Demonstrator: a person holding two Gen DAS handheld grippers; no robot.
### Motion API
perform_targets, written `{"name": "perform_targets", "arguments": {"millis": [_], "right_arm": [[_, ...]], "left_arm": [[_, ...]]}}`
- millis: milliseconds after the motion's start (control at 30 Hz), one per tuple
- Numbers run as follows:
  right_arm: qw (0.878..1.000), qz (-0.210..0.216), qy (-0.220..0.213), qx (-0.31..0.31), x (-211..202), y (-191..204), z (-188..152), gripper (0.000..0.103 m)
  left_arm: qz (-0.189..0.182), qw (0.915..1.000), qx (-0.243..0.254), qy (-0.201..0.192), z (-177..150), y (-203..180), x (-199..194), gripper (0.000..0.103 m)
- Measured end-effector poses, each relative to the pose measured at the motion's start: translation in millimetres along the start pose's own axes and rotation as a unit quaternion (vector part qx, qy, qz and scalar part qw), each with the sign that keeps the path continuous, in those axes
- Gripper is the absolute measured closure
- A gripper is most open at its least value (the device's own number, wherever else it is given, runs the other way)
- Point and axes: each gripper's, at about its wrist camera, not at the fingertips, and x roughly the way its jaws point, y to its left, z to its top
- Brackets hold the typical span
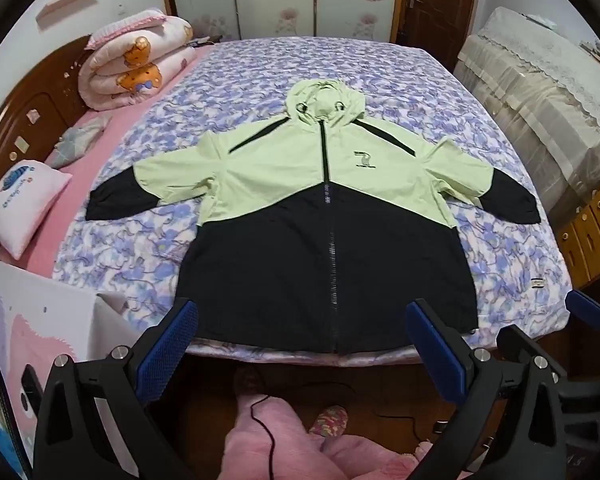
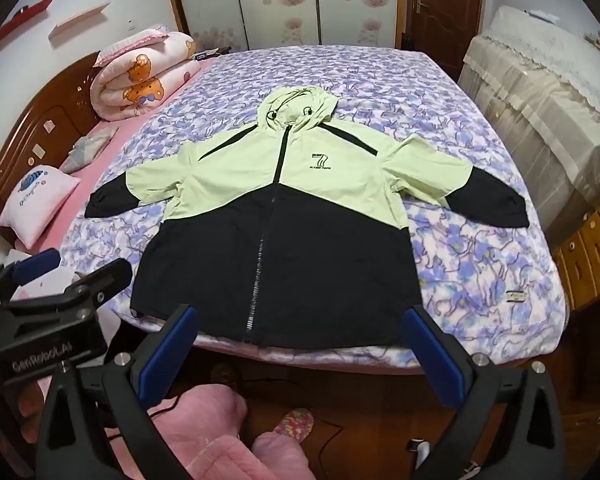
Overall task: Fold large clothes
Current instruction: 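Move both grippers toward the black sleeve cuffs of the green jacket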
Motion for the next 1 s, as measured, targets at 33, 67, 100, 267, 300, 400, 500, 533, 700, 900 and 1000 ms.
{"name": "perform_targets", "arguments": {"millis": [33, 67, 100, 267, 300, 400, 500, 533, 700, 900, 1000], "right_arm": [[1.0, -0.005, -0.002, -0.002, -1, -1, 0, 0.0], [1.0, -0.008, -0.003, -0.003, -1, -2, 0, 0.0], [1.0, -0.01, -0.004, -0.003, -1, -4, 0, 0.0], [1.0, -0.012, 0.009, 0.01, 8, -11, 3, 0.0], [1.0, -0.008, 0.014, 0.013, 13, -16, 6, 0.0], [0.999, -0.008, 0.045, 0.015, 31, -17, 6, 0.0], [0.997, -0.009, 0.069, 0.016, 46, -20, 2, 0.001], [0.997, -0.009, 0.072, 0.017, 51, -21, 2, 0.001], [0.995, -0.03, 0.099, 0.011, 76, -21, 2, 0.001], [0.988, -0.043, 0.136, 0.053, 118, -19, 22, 0.001], [0.981, -0.051, 0.163, 0.087, 142, -13, 38, 0.001]], "left_arm": [[-0.004, 1.0, 0.0, 0.003, 1, -1, 2, 0.001], [-0.012, 0.9999, -0.001, 0.008, 2, -2, 5, 0.001], [-0.017, 0.9998, -0.002, 0.012, 4, -3, 8, 0.001], [-0.015, 0.9991, -0.005, 0.04, 7, -4, 27, 0.001], [-0.019, 0.9985, -0.01, 0.05, 7, -3, 33, 0.001], [-0.031, 0.9939, -0.033, 0.101, 4, 5, 59, 0.001], [-0.037, 0.9857, -0.069, 0.149, 0, 20, 87, 0.001], [-0.038, 0.9834, -0.079, 0.159, -1, 26, 94, 0.001], [-0.041, 0.974, -0.113, 0.192, -1, 56, 128, 0.001], [-0.024, 0.9639, -0.157, 0.214, 16, 117, 164, 0.001], [-0.031, 0.9567, -0.186, 0.222, 29, 161, 176, 0.001]]}}
